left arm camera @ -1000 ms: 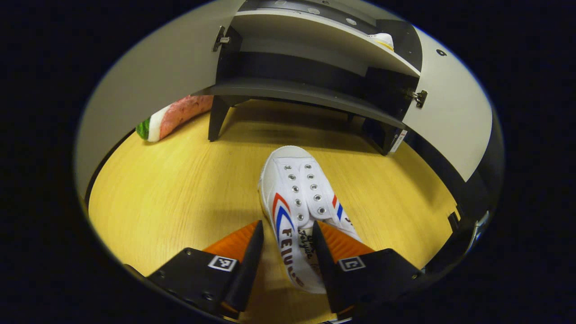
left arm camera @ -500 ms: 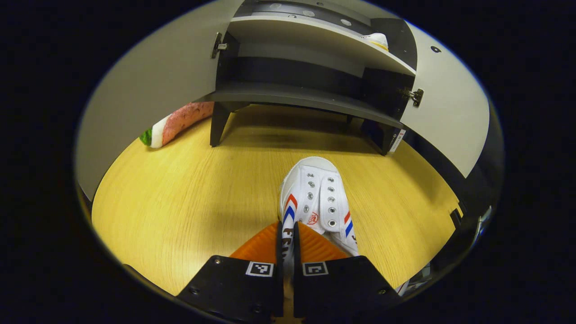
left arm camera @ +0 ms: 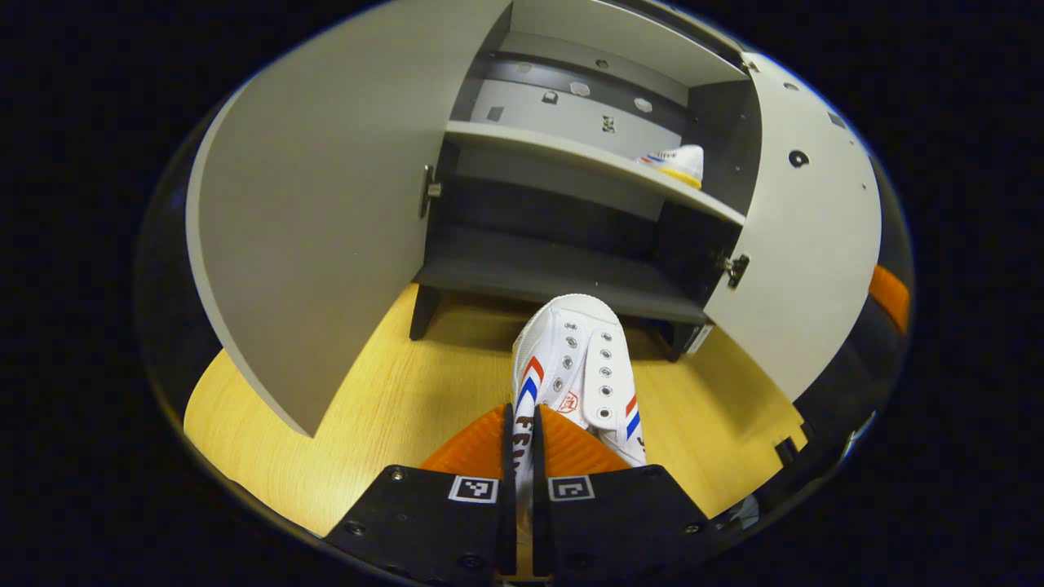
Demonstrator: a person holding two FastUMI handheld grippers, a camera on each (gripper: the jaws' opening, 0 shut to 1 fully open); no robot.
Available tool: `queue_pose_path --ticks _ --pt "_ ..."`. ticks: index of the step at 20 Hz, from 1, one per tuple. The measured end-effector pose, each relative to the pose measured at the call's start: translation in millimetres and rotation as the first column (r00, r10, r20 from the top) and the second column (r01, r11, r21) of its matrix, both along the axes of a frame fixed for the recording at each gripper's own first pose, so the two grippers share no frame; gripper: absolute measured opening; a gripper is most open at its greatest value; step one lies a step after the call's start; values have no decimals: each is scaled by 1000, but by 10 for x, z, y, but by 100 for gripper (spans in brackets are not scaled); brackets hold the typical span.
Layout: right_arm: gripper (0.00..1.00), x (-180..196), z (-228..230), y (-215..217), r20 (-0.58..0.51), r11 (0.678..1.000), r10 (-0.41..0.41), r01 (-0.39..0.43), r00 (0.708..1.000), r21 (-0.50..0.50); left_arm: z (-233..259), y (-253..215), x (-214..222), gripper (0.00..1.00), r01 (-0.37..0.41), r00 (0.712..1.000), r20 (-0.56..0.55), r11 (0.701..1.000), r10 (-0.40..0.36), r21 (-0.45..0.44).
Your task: Grab one shoe with the right hand and put it into the shoe cabinet, grab the other shoe with the left hand and put it into the shoe cabinet; then close the right door with the right hand and the left door with the left hand.
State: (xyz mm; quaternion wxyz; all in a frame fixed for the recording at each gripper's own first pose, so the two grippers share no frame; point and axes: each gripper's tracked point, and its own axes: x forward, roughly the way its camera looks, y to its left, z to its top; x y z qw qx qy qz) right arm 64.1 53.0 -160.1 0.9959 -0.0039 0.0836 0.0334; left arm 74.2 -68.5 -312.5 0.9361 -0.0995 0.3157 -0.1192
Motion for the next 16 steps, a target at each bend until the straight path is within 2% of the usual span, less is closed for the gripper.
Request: queue_pose_path --ticks 5,9,12,16 --pt "98 -73 57 -6 11 999 20 -20 1000 26 721 -20 210 8 -24 990 136 1000 25 -12" --pt "98 -106 98 57 25 998 48 -49 999 26 1341 -121 436 8 -23 966 257 1000 25 -13" --pt "98 -93 91 79 24 997 63 -64 998 36 1775 -192 633 8 -28 945 326 1000 28 -5" --pt "98 -89 96 12 27 997 70 -71 997 41 2360 -244 913 8 -45 899 437 999 27 30"
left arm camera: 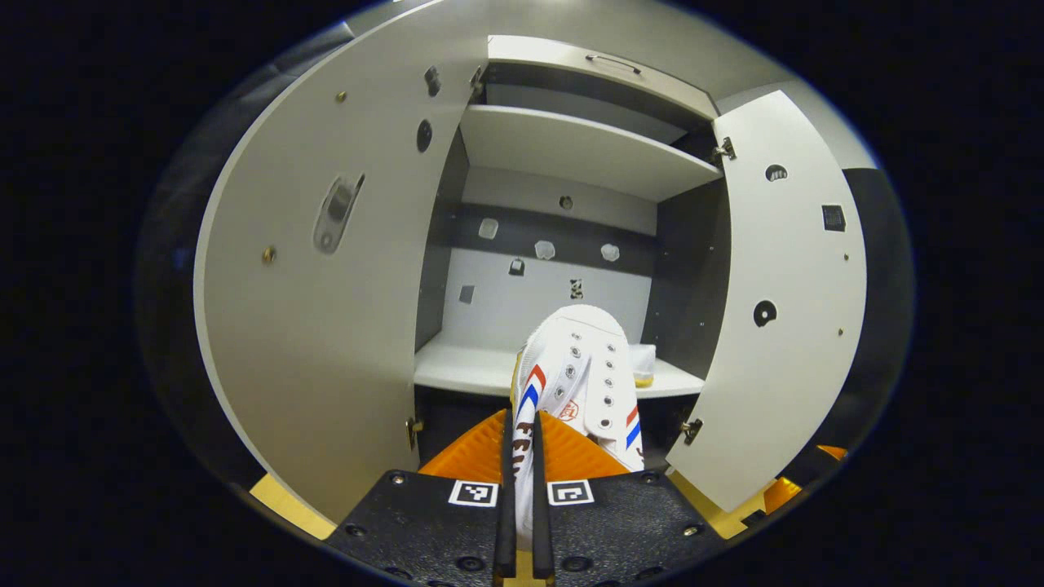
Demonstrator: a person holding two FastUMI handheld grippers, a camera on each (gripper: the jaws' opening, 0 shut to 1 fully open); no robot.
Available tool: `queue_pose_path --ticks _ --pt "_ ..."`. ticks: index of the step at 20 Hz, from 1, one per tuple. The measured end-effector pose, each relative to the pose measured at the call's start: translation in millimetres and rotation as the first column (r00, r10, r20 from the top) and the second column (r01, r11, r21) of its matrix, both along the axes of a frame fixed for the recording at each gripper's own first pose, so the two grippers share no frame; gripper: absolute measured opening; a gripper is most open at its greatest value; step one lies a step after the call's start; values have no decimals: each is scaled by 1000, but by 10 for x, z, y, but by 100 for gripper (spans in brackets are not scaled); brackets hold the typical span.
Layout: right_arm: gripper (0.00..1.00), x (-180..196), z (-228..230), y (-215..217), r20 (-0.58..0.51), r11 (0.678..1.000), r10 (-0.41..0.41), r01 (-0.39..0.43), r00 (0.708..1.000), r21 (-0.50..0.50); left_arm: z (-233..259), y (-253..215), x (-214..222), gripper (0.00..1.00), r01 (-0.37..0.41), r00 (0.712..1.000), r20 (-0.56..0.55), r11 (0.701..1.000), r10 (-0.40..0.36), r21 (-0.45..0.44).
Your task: Grab one shoe with the right hand and put it into the shoe cabinet, grab the other shoe with the left hand and put it into the shoe cabinet; then close the right door with the right hand and the left door with the left hand.
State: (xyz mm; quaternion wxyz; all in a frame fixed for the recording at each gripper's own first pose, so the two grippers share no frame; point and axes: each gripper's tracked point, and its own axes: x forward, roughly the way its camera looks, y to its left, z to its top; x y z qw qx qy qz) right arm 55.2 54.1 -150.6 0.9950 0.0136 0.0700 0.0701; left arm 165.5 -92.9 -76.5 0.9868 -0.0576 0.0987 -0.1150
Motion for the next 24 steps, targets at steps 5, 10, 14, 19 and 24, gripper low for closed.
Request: queue_pose_path --ticks 5,10,14,19,24 --pt "98 96 -67 -130 -14 999 9 -8 1000 48 448 -85 576 7 -40 997 65 999 42 -22" --pt "99 150 -119 -361 -4 996 4 -3 1000 94 381 -154 1330 8 -140 990 0 988 140 -65" --pt "98 136 -135 -462 8 997 11 -11 1000 73 -55 -214 1876 8 -184 979 -96 981 178 -65" --pt "98 156 -226 -497 7 998 7 -7 1000 57 -597 -180 2343 9 -277 946 -197 958 259 -72" --pt "99 77 -297 -304 -4 998 52 -52 999 29 -583 -242 2541 9 -239 963 -149 967 224 -87"
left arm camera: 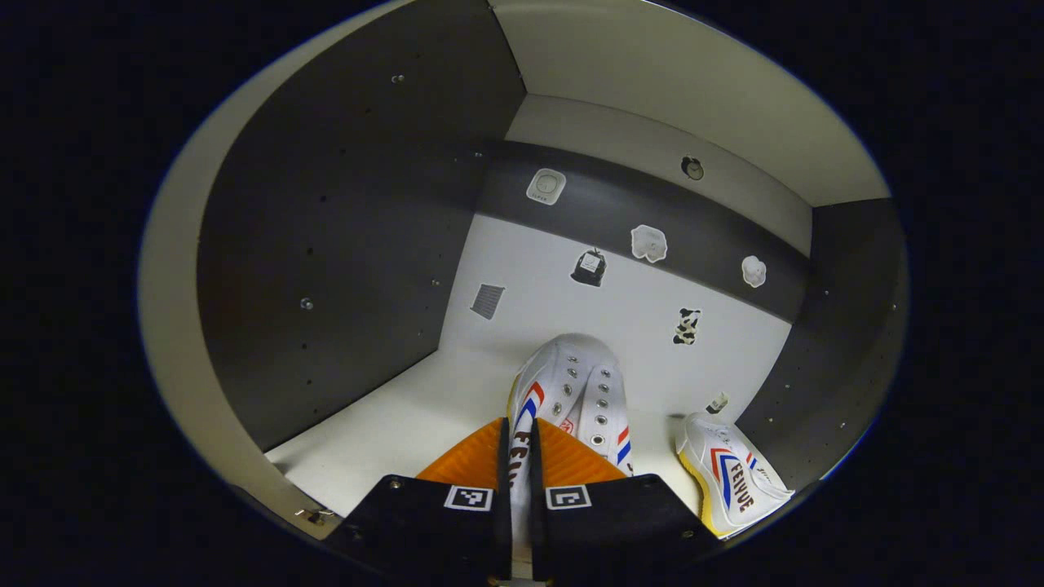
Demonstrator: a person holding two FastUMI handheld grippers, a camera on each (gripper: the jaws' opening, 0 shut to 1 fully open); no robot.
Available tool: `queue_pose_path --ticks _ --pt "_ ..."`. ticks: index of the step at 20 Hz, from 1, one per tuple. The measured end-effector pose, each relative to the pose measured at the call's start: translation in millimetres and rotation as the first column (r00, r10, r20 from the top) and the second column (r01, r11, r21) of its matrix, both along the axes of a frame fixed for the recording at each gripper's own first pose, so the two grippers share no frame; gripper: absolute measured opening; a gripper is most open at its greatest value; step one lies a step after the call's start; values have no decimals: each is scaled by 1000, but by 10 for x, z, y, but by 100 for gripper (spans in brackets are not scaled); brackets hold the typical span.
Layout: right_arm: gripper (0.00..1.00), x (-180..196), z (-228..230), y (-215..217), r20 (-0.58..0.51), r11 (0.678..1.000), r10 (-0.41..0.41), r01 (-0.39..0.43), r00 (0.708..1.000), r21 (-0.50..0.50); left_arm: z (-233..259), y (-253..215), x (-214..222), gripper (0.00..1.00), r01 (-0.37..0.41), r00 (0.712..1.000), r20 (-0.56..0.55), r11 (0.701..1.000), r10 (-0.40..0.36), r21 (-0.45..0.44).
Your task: Grab one shoe with the right hand and put it into the shoe cabinet, grab the other shoe with the left hand and put it into the shoe cabinet; then close the right door with the right hand and the left door with the left hand.
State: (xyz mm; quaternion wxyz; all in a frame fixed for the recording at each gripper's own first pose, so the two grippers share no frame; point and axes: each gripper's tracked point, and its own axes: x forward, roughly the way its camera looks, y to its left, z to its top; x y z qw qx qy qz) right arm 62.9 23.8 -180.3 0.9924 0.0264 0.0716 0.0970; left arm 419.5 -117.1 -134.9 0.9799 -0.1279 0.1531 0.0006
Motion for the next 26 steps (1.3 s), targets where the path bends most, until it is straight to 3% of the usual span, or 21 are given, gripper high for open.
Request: queue_pose_path --ticks 3,6,7,8,9,10,11,12,15,18,21,23,26 --pt "98 -61 50 146 13 999 29 -28 1000 -20 52 -40 18 10 25 1000 17 1000 -25 4" --pt "98 -117 46 245 21 998 44 -44 999 -42 427 47 -57 12 5 994 105 999 -10 45" --pt "98 -130 46 252 19 998 40 -39 999 -45 519 -15 -117 17 16 991 129 999 -20 31" --pt "98 -148 62 258 19 998 36 -35 999 -43 610 -44 -201 39 25 990 140 999 -29 27" --pt "98 -170 79 278 20 999 35 -34 999 -37 652 -21 -285 36 29 989 144 999 -35 41" --pt "98 -189 103 294 23 999 34 -33 999 -35 701 -20 -385 56 36 988 145 997 -45 64" --pt "98 -214 127 286 28 999 31 -30 999 -37 754 -18 -489 51 43 987 148 995 -56 90" --pt "98 -243 150 263 34 999 26 -24 999 -41 804 -5 -592 67 49 987 148 994 -64 102" --pt "98 -284 269 150 57 999 -9 11 998 -34 846 17 -983 96 78 991 102 994 -86 81" --pt "98 -313 392 -90 78 997 -69 72 995 -37 950 66 -1405 95 108 990 85 993 -112 54" --pt "98 -333 476 -298 89 990 -126 131 988 -48 1128 80 -1874 97 189 975 122 982 -188 10" --pt "98 -374 482 -404 86 986 -152 158 985 -56 1206 247 -2144 100 190 972 139 982 -190 19" --pt "98 -420 521 -528 89 979 -189 195 978 -58 1361 509 -2421 96 165 962 206 982 -180 87"
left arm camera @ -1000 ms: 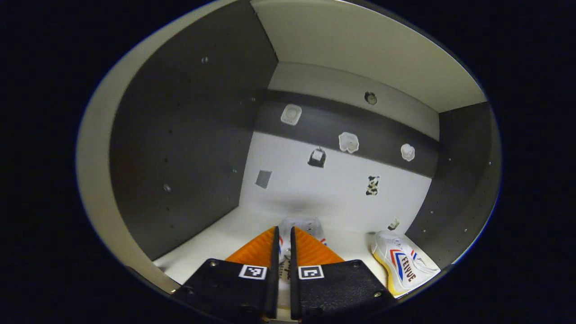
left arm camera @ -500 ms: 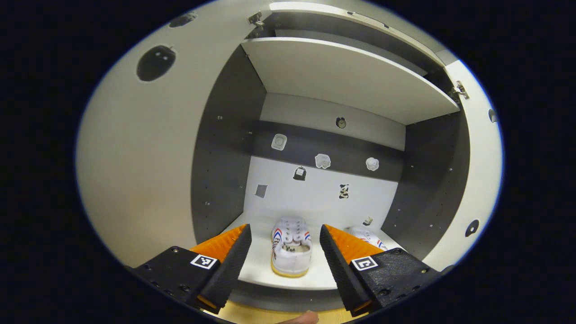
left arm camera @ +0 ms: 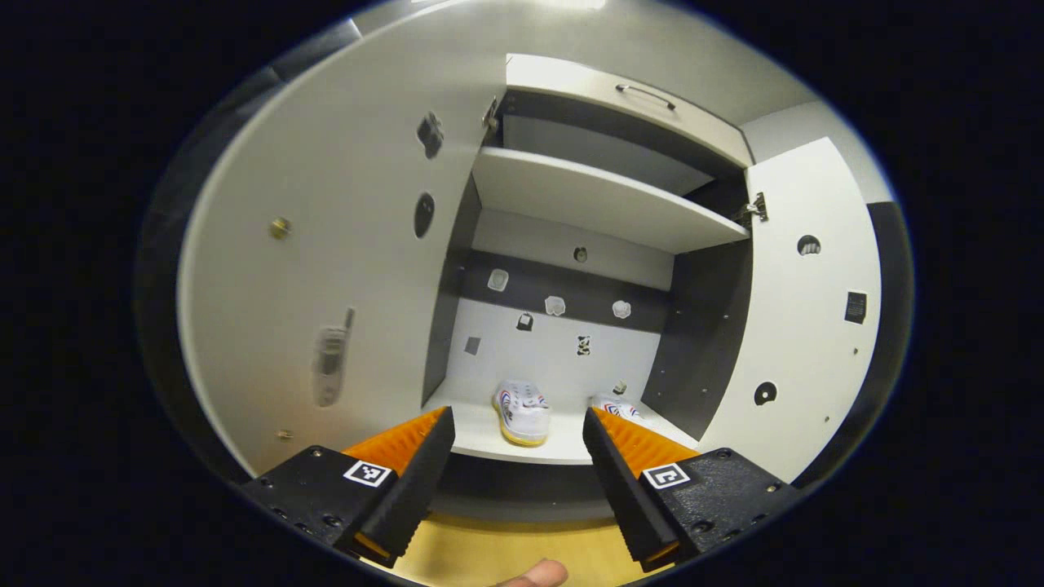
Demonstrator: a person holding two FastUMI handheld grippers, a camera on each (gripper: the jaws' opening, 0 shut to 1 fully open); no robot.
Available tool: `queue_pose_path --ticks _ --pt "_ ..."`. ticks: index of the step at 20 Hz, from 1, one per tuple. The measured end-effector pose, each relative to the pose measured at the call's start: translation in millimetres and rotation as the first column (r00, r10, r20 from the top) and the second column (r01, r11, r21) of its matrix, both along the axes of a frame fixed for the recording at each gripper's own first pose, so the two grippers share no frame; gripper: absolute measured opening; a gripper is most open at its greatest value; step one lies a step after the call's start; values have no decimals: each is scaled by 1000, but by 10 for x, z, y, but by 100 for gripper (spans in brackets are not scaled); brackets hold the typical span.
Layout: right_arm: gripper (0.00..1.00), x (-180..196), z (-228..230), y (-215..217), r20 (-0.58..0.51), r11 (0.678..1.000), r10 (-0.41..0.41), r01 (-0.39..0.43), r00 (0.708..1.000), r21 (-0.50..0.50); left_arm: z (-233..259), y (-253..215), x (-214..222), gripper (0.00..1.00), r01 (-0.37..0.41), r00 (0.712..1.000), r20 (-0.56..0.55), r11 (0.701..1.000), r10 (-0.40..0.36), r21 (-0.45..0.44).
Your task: Grab one shoe with the right hand and put it into the shoe cabinet, grab the other shoe with the left hand and put it into the shoe cabinet; then close the right door with the right hand and the left door with the left hand.
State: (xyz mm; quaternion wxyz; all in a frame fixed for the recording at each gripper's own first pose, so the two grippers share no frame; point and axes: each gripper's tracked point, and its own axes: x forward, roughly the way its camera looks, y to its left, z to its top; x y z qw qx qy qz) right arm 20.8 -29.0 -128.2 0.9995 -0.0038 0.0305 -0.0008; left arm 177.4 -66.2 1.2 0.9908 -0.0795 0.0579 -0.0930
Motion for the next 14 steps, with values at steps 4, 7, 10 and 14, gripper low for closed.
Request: queue_pose_path --ticks 4,7,10,14 --pt "98 -52 100 -91 14 1000 -22 23 1000 -13 61 348 -420 93 -25 998 63 998 21 51" --pt "98 -17 185 -194 22 998 -35 36 999 -57 -102 497 -707 96 4 999 35 999 -5 52" --pt "98 128 335 -425 22 996 -62 63 998 -59 -221 734 -922 95 -9 1000 29 999 8 32" --pt "98 423 593 -727 0 998 -57 57 998 -21 -214 1002 -1221 96 -25 996 83 1000 23 19"
